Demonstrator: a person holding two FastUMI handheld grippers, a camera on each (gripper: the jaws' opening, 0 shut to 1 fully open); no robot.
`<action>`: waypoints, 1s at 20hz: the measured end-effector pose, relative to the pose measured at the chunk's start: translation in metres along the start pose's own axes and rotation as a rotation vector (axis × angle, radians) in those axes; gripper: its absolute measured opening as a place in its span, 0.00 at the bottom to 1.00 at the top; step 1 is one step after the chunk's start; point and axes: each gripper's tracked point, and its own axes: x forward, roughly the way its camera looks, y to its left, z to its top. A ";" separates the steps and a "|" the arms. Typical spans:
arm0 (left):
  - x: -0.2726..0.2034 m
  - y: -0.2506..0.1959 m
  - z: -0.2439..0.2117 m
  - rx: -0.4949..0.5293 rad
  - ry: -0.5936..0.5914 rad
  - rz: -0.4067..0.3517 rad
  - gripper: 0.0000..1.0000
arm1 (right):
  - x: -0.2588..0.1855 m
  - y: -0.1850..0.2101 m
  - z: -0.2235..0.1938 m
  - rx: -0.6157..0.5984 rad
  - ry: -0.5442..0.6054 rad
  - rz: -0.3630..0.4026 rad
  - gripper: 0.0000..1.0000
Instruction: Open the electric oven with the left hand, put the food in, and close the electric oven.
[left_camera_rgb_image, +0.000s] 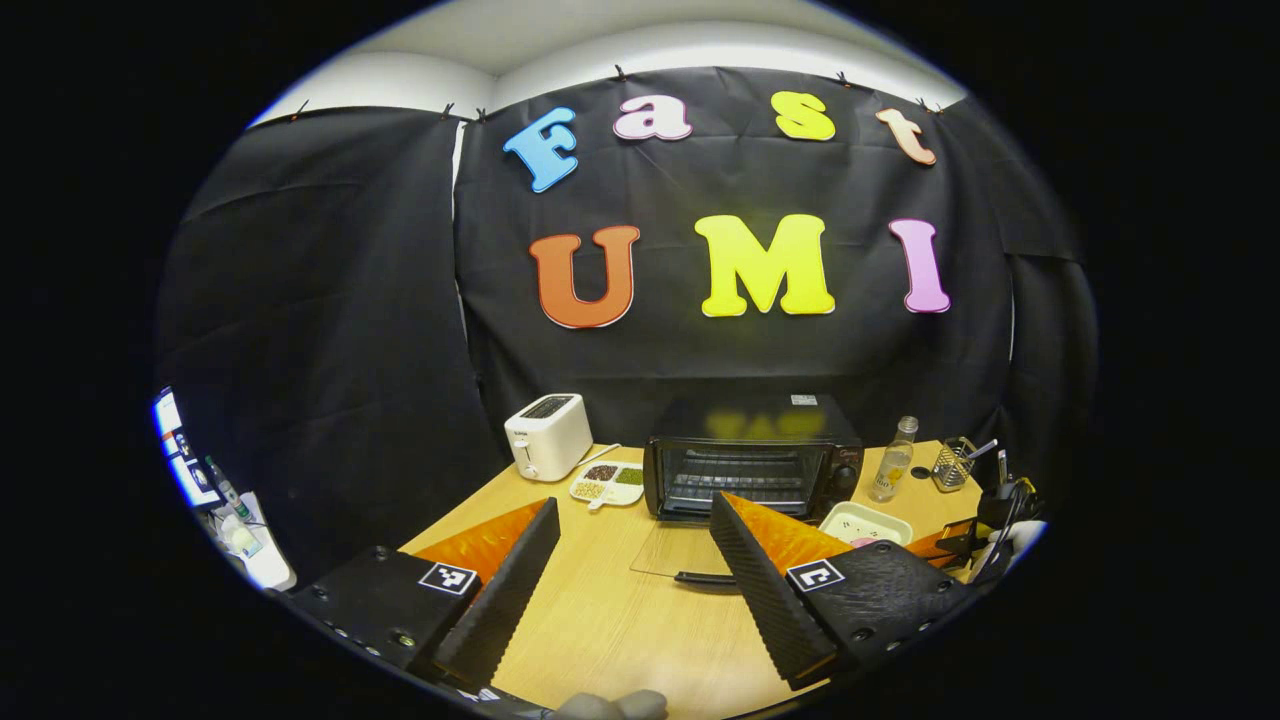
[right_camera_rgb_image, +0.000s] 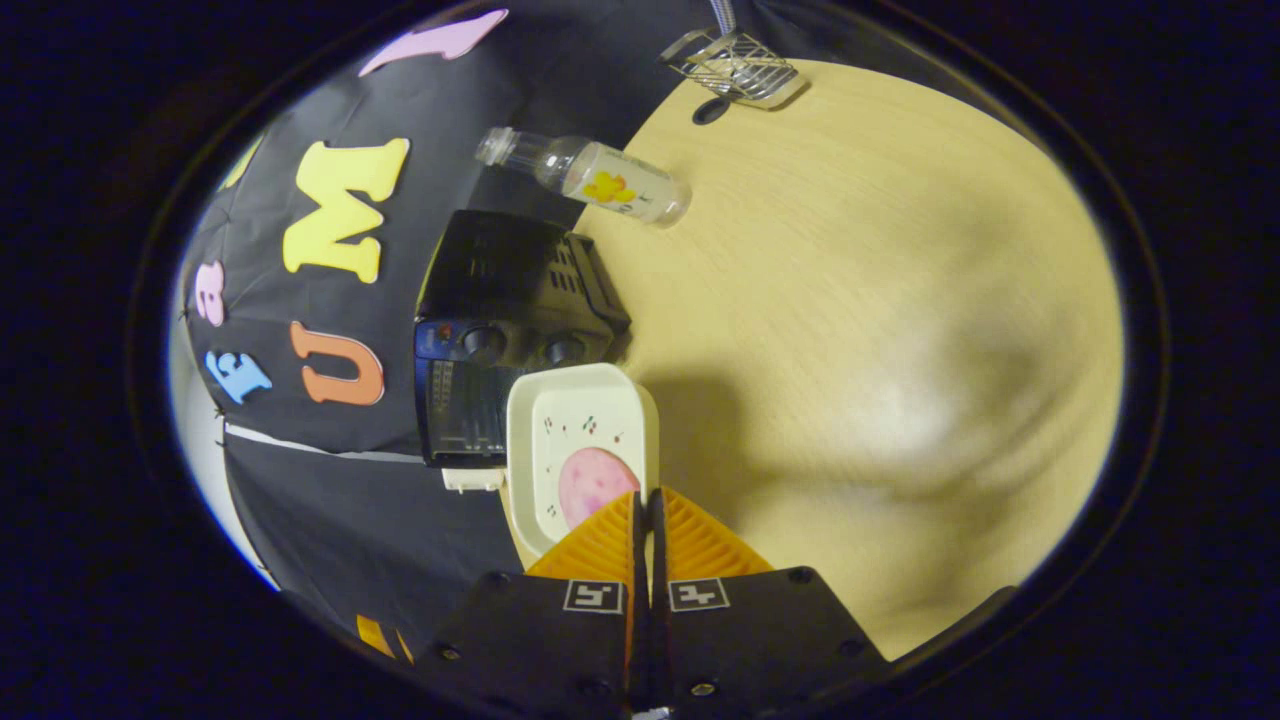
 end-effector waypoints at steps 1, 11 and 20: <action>0.001 0.009 0.001 0.007 -0.004 -0.007 0.97 | 0.004 0.010 -0.009 0.012 -0.016 0.006 0.00; -0.004 0.108 -0.010 0.058 -0.021 -0.074 0.97 | 0.076 0.078 -0.105 0.233 -0.159 0.001 0.00; -0.002 0.154 -0.018 0.015 0.000 0.016 0.97 | 0.139 0.115 -0.104 0.266 -0.149 -0.012 0.04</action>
